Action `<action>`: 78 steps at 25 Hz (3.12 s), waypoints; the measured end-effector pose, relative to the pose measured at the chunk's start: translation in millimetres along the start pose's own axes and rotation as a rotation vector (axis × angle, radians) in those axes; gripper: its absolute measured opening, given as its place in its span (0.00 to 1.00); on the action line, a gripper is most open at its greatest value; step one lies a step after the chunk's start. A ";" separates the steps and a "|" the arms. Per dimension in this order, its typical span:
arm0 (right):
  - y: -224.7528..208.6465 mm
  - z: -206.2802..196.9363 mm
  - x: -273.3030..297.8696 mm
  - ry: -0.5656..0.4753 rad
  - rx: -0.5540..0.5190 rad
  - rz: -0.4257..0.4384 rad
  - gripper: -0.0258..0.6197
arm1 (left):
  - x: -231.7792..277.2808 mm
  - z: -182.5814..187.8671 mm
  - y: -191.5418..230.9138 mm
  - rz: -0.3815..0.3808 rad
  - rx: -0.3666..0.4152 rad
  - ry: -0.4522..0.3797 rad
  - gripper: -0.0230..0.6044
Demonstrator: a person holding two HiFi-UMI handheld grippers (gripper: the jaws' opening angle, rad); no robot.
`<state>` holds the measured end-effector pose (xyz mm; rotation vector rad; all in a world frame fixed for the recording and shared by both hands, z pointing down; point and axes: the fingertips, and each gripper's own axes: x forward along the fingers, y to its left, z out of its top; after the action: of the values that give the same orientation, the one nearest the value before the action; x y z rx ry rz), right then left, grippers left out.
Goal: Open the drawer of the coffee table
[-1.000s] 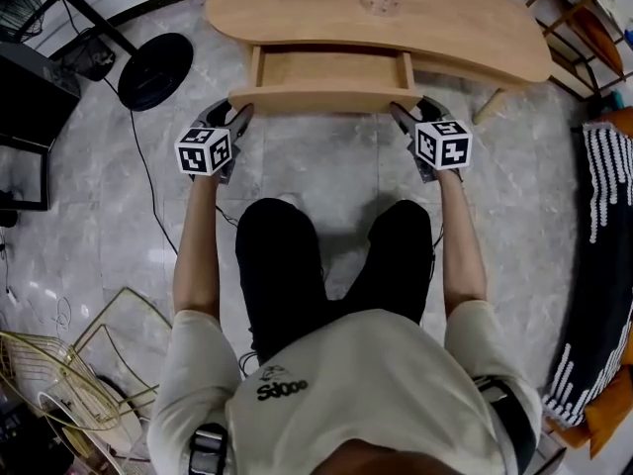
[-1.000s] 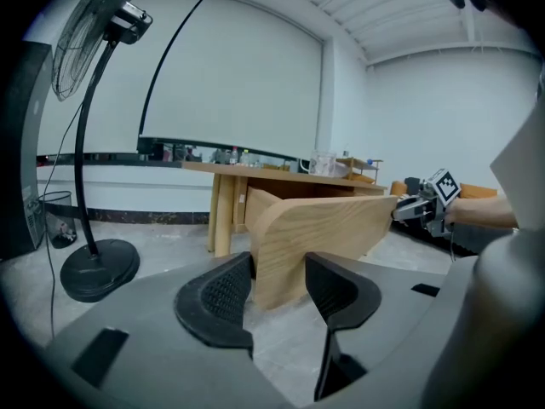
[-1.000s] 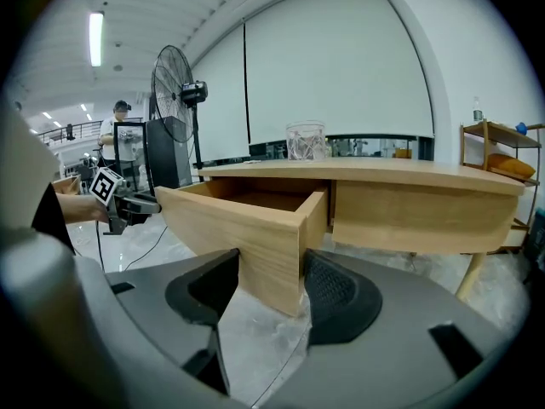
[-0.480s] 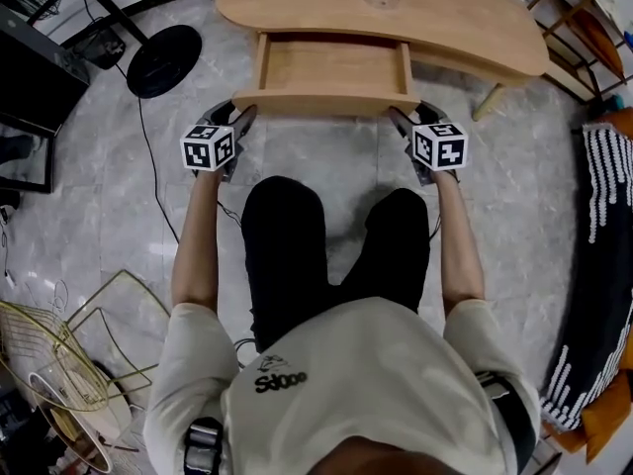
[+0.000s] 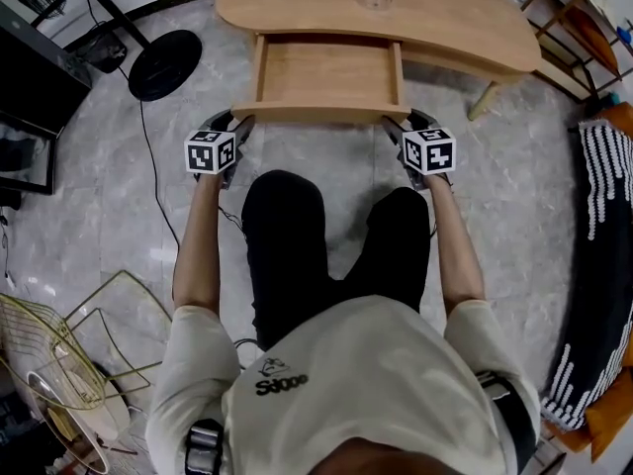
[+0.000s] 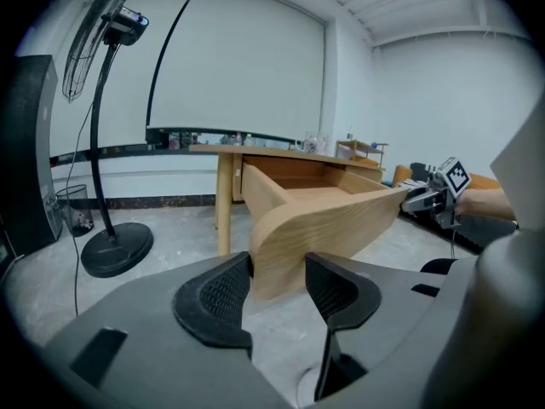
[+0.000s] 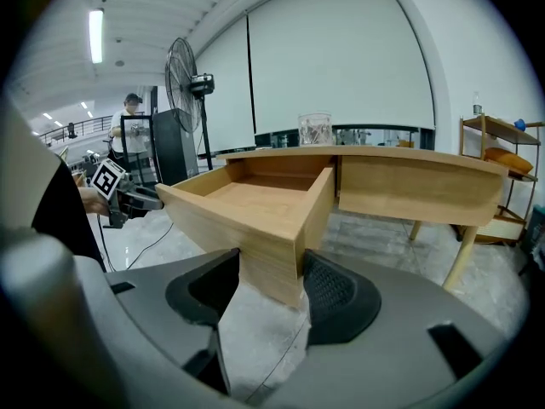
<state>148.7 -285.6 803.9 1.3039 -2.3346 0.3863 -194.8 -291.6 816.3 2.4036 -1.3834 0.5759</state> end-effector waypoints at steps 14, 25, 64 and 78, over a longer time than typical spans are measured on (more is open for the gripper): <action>1.6 -17.8 6.7 0.045 -0.036 0.001 0.40 | 7.9 -18.0 -0.3 0.015 0.023 0.038 0.37; -39.5 -24.8 -28.6 0.112 -0.139 -0.035 0.34 | -23.7 -16.5 22.5 0.125 0.116 0.058 0.29; -68.1 242.5 -63.1 -0.370 -0.366 -0.313 0.05 | -18.4 266.8 -18.7 -0.004 0.409 -0.371 0.07; -93.8 483.3 -171.6 -0.298 -0.323 -0.350 0.05 | -105.5 510.6 16.9 0.005 0.424 -0.282 0.07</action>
<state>193.8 -421.3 302.5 1.6455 -2.2074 -0.3016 -161.3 -451.8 321.0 2.9127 -1.5009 0.5989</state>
